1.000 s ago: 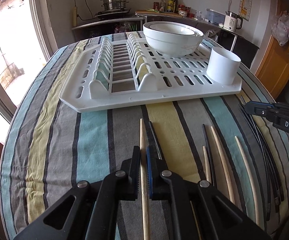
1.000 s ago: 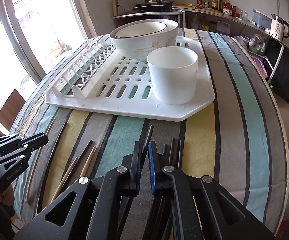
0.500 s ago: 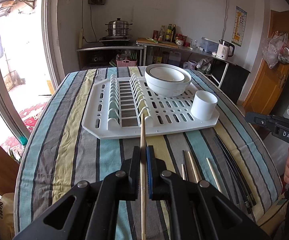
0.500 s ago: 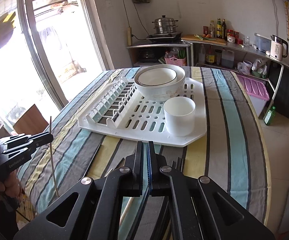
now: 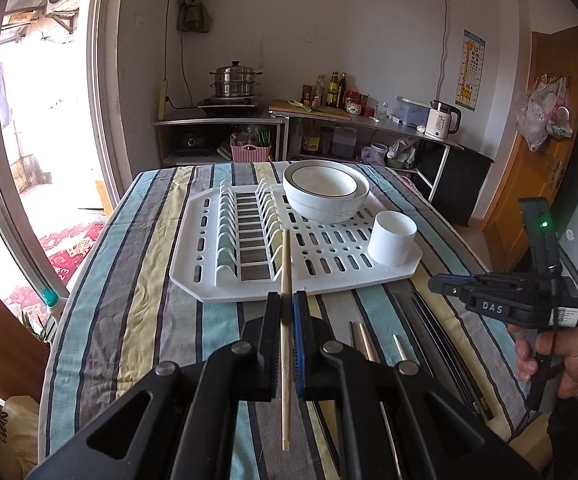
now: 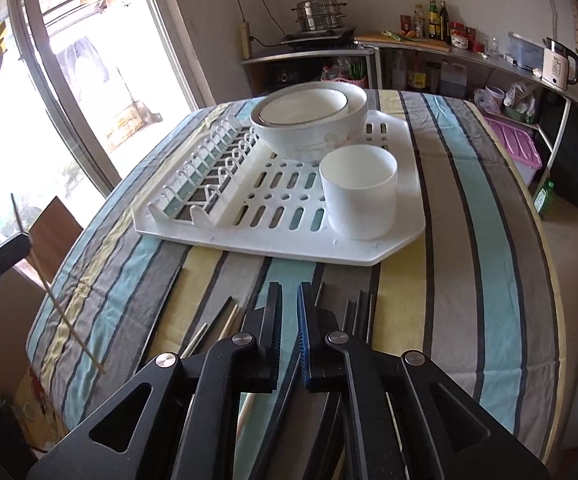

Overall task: Organize utensils
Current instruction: 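Lift the wooden chopstick with the left tool while the right tool carries the black chopstick to the white cup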

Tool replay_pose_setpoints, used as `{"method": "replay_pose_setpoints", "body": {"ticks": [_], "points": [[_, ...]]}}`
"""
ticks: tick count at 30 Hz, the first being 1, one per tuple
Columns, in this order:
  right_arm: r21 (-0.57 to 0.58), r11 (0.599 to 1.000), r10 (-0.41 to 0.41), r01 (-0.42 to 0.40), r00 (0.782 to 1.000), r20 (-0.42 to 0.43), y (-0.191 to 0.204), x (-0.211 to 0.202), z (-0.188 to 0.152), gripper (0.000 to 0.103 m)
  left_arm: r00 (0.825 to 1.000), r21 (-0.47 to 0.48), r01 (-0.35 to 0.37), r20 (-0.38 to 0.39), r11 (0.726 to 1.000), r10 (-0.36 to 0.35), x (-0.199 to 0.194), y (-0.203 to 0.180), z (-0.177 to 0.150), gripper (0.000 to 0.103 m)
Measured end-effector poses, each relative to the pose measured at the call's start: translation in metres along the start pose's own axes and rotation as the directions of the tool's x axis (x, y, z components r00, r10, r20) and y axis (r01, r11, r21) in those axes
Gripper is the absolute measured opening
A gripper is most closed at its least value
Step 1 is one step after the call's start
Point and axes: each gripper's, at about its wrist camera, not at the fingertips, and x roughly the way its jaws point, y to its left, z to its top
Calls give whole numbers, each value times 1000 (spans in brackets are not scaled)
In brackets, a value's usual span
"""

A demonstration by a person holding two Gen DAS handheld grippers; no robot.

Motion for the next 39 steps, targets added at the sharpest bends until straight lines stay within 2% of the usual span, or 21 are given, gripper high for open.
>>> {"method": "replay_pose_setpoints", "body": {"ticks": [4,8,16,18,21,26,31,39], "points": [[35,999,-19,22,995,-97,-11,35,-2,10,1000,-3,4,0,1000,-4,0,2,0,6],[31,998,-43,48,988,-150,-12,50,-3,10,1000,-9,10,-12,1000,-10,5,4,-1,6],[-45,992,-124,118,977,-174,3,57,4,10,1000,-14,19,-23,1000,-20,10,6,-2,6],[-56,990,-134,126,976,-175,5,57,4,6,1000,-15,19,-23,1000,-20,10,6,-2,6],[-60,991,-126,117,977,-172,6,55,3,6,1000,-13,20,-22,1000,-20,10,6,-3,6],[-44,995,-91,87,991,-102,6,26,7,6,1000,-10,22,-19,1000,-22,9,5,-2,6],[-34,998,-51,51,999,12,6,-20,13,5,1000,-4,30,-5,1000,-30,4,1,2,6],[-45,999,-3,12,982,186,10,-86,19,5,998,15,44,35,999,-45,-10,-14,17,6]]}}
